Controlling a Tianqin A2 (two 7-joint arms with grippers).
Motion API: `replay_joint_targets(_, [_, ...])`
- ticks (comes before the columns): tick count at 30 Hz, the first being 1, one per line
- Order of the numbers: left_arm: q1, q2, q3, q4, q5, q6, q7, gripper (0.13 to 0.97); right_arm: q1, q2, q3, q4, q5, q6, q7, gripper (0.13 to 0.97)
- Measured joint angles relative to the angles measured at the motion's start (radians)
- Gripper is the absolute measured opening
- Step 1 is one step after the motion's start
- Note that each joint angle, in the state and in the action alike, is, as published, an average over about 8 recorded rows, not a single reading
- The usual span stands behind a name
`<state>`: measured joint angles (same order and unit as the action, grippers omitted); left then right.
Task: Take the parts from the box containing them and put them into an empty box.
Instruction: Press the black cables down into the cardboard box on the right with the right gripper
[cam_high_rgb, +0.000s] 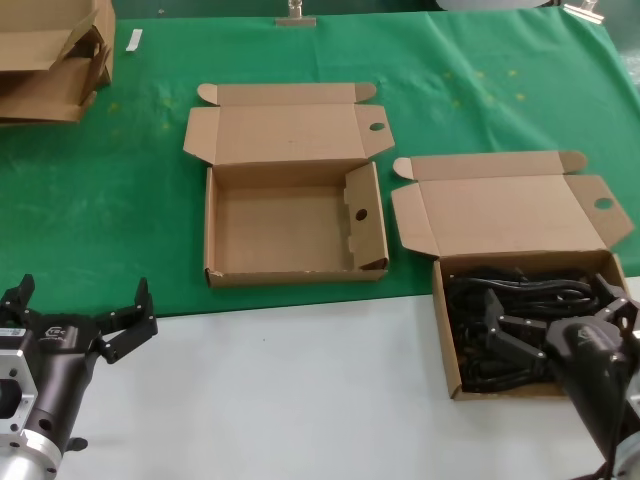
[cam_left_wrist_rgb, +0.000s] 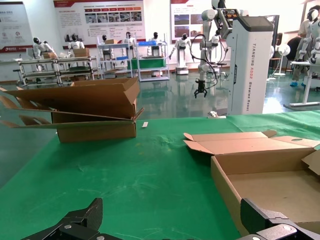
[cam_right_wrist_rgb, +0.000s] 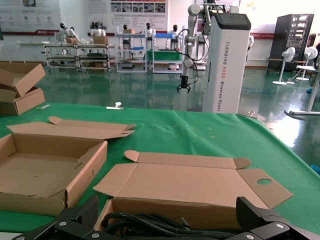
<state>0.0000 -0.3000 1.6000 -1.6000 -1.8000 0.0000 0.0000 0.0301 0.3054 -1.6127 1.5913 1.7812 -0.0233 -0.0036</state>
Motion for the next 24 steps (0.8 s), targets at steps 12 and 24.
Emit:
replay_joint_targets(12, [0.0,0.0,0.0,0.0,0.0,0.0,0.0,0.966,0.0,0.013,-0.008,0.007,0.0,-0.003,0.003,0.966])
replay_joint_targets(24, [0.0,0.0,0.0,0.0,0.0,0.0,0.0,0.966,-0.035,0.234,-0.068,0.104,-0.037,-0.163,-0.068,0.966])
